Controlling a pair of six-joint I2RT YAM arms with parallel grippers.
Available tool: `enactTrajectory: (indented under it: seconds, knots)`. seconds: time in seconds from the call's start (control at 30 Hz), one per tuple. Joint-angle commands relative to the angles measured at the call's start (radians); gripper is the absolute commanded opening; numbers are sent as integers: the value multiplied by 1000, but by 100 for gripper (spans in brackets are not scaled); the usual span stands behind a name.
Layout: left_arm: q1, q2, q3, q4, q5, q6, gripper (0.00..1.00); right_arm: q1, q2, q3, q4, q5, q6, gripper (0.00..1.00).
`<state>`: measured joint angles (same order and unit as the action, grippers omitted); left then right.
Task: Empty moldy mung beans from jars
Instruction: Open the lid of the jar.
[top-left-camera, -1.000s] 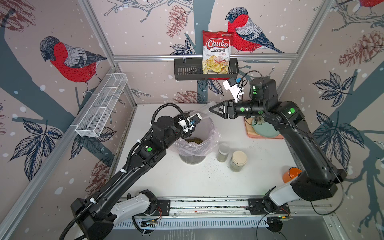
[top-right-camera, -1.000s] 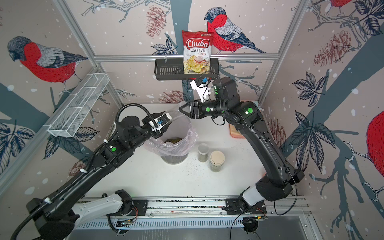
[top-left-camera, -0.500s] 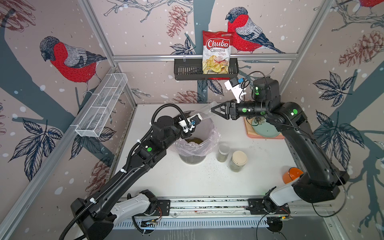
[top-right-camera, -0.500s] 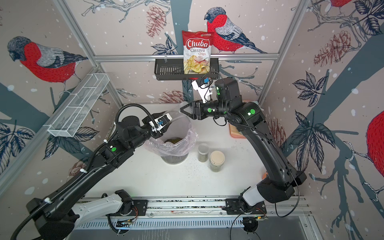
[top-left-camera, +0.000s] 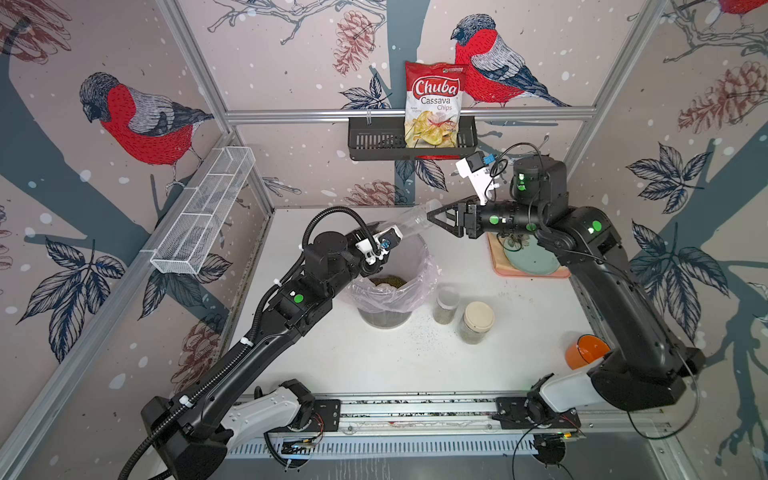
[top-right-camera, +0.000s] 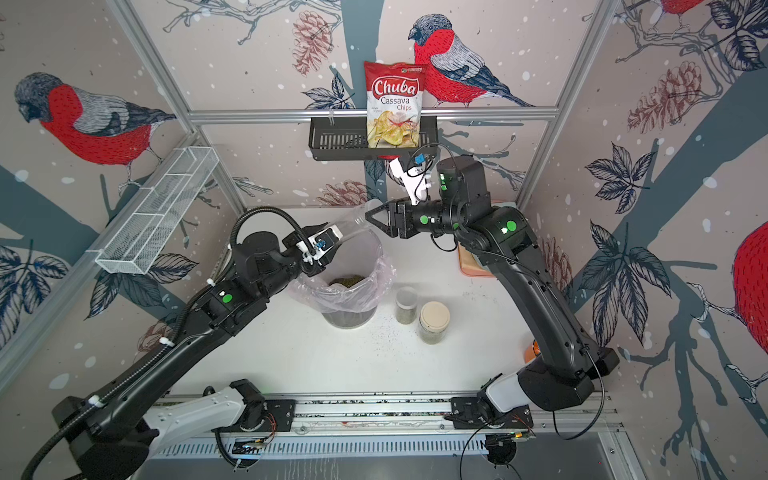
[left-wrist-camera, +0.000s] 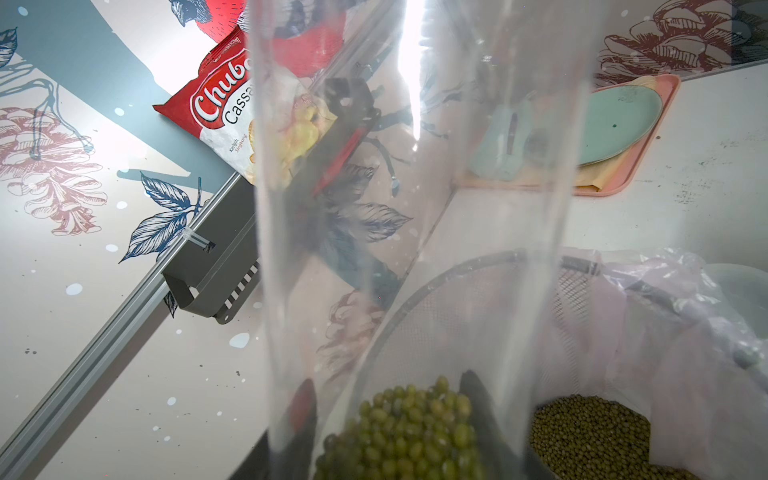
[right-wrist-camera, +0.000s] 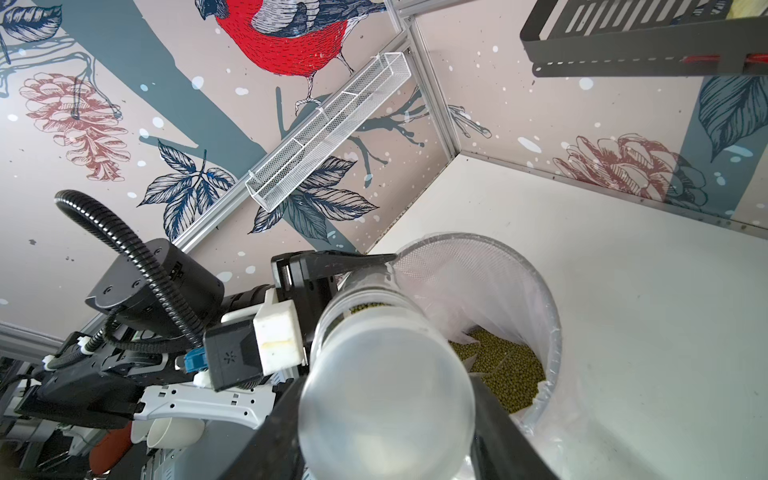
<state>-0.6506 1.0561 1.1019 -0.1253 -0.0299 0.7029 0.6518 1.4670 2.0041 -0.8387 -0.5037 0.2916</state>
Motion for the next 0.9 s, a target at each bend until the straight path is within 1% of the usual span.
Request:
enactTrajectory:
  seconds: [0.0,0.47,0.73,0.87]
  knots:
    - [2,-5,1,27,-10,-3,35,-9,-7,-2,33,-4,2,55]
    - [0,-23,6,25,2,-13,35,-102,3,-18,68,-26,13,54]
    - [-3,-19,-11,43,-13,-6,35,-111,25,0,68,-43,9,54]
    - [-4,-25,-10,42,-8,0,35,-115,27,9,65,-28,8,54]
